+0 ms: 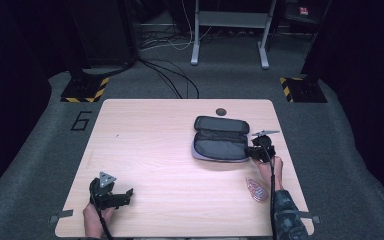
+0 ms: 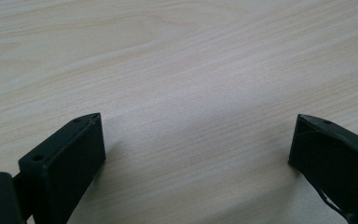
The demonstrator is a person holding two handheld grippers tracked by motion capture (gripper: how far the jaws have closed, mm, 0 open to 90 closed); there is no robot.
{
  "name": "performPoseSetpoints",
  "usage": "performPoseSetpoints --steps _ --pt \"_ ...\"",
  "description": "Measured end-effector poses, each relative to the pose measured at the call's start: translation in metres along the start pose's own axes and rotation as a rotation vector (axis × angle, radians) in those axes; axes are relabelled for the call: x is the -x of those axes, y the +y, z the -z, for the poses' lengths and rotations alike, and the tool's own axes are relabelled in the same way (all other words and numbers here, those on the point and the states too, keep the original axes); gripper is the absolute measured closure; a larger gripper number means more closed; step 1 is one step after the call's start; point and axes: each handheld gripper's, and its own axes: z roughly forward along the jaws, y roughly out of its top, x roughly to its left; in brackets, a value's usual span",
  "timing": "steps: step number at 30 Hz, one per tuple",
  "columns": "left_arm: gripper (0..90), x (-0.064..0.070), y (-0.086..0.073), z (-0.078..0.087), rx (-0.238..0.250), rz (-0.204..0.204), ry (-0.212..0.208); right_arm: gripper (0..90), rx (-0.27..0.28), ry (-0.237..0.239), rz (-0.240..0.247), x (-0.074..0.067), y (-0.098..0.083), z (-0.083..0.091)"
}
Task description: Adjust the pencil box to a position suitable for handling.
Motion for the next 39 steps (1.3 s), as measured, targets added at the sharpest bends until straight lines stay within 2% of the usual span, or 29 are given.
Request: performPoseSetpoints --steps 4,5,6,7,8,10,11,23,24,25,26,28,29,30,31,33,34,36,39 --pt "3.3 0.0 0.0 0.0 0.0 0.0 -0.001 78.7 -0.014 0.036 0.027 -0.021 0.0 -0.002" --pt "3.3 0.0 0.0 0.0 0.0 0.0 -0.001 78.7 -0.014 0.036 0.027 -0.021 0.0 -0.002" --pt "3.3 0.0 0.0 0.0 0.0 -0.001 -0.001 78.0 -0.023 0.048 0.037 -0.03 0.0 -0.002" --pt "3.3 0.0 0.0 0.0 0.0 -0.001 -0.001 78.0 -0.023 0.048 0.037 -0.03 0.0 -0.002" --pt "3.3 0.0 0.0 0.0 0.0 -0.001 -0.002 77.7 -0.025 0.06 0.046 -0.039 0.0 -0.003" --pt "3.3 0.0 0.0 0.0 -0.001 -0.002 -0.002 77.7 -0.024 0.063 0.059 -0.046 -0.001 -0.004" --pt "3.4 0.0 0.0 0.0 0.0 -0.003 0.0 77.9 -0.016 0.062 0.071 -0.048 -0.001 -0.005" --pt "3.4 0.0 0.0 0.0 0.0 -0.001 -0.003 75.1 -0.02 0.103 0.068 -0.067 -0.003 -0.006" --pt "3.4 0.0 0.0 0.0 0.0 -0.001 -0.003 74.6 -0.015 0.106 0.087 -0.067 -0.003 -0.006" --pt "3.5 0.0 0.0 0.0 0.0 -0.002 -0.003 72.7 -0.016 0.11 0.063 -0.069 -0.004 -0.006" --pt "3.6 0.0 0.0 0.0 -0.001 -0.004 -0.004 69.8 -0.008 0.112 0.065 -0.069 -0.004 -0.006" --pt "3.6 0.0 0.0 0.0 -0.001 -0.005 -0.004 57.7 -0.002 0.125 0.085 -0.067 -0.004 -0.004" --pt "3.7 0.0 0.0 0.0 -0.001 -0.006 -0.002 52.4 0.0 0.124 0.072 -0.068 -0.004 -0.002" --pt "3.7 0.0 0.0 0.0 -0.001 -0.006 -0.002 52.4 0.0 0.124 0.072 -0.068 -0.004 -0.002" --pt "3.7 0.0 0.0 0.0 -0.001 -0.005 -0.003 40.6 0.017 0.134 0.085 -0.068 -0.006 0.004" --pt "3.7 0.0 0.0 0.0 -0.001 -0.006 -0.002 30.6 0.035 0.136 0.1 -0.068 -0.007 0.011" --pt "3.7 0.0 0.0 0.0 -0.001 -0.005 -0.004 27.5 0.049 0.154 0.104 -0.068 -0.008 0.015" --pt "3.7 0.0 0.0 0.001 -0.005 -0.007 -0.003 20.1 0.059 0.143 0.122 -0.068 -0.01 0.023" --pt "4.0 0.0 0.0 0.001 -0.003 -0.009 -0.004 16.0 0.059 0.149 0.132 -0.067 -0.013 0.031"
